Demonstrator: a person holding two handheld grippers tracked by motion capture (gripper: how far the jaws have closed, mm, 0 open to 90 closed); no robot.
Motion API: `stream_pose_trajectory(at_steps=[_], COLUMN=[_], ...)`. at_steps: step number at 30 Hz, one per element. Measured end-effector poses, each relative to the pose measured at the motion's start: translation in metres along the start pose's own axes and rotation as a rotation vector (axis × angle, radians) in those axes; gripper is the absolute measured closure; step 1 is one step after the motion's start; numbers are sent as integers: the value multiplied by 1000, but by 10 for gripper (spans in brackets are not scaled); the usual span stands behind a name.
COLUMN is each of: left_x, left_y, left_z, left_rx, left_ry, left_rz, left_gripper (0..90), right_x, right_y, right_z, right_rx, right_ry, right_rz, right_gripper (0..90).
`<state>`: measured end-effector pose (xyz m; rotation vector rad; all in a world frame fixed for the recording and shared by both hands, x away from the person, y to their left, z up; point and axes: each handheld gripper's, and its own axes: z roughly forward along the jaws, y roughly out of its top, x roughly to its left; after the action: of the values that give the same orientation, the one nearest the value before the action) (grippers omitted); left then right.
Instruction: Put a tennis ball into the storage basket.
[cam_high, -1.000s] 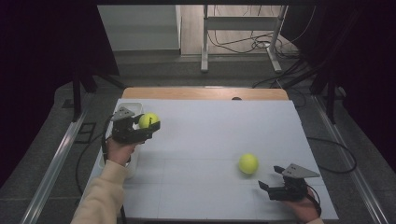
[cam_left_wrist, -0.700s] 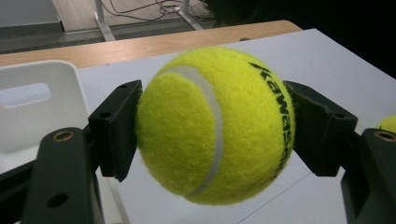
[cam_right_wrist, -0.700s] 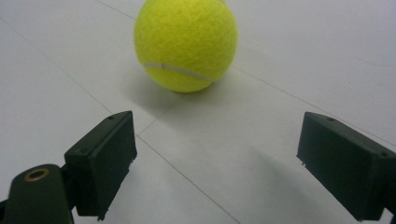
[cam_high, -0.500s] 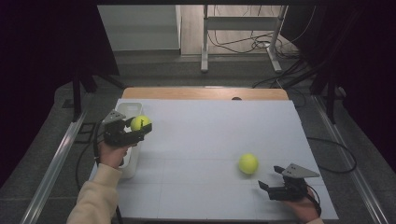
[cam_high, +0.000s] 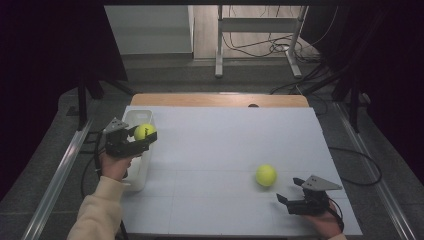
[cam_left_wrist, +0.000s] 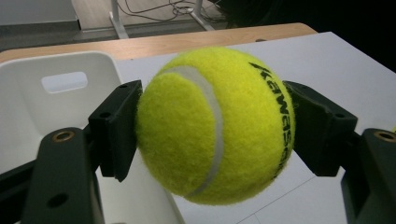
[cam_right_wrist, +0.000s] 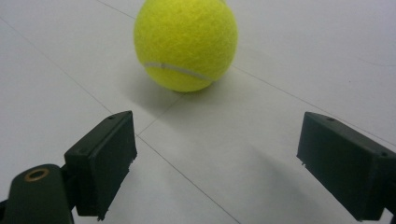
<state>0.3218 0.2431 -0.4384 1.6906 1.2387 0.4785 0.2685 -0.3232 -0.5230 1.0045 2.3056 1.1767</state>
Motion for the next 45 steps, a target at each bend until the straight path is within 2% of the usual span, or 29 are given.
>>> stream_pose_trajectory(at_steps=[21, 29, 39, 45], left_x=[12, 19, 35, 43], left_y=[11, 15, 18, 19], left_z=[-8, -4, 5, 12], left_rx=[-6, 2, 26, 46], left_ry=[45, 68, 115, 128], left_rz=[3, 3, -24, -31], left_gripper=[257, 256, 257, 256], right_x=[0, 0, 0, -1], right_y=[0, 0, 0, 0], right_z=[0, 0, 0, 0], right_rx=[-1, -1, -1, 0], right_ry=[1, -1, 1, -1], right_rz=[2, 2, 3, 6], right_gripper=[122, 122, 122, 122])
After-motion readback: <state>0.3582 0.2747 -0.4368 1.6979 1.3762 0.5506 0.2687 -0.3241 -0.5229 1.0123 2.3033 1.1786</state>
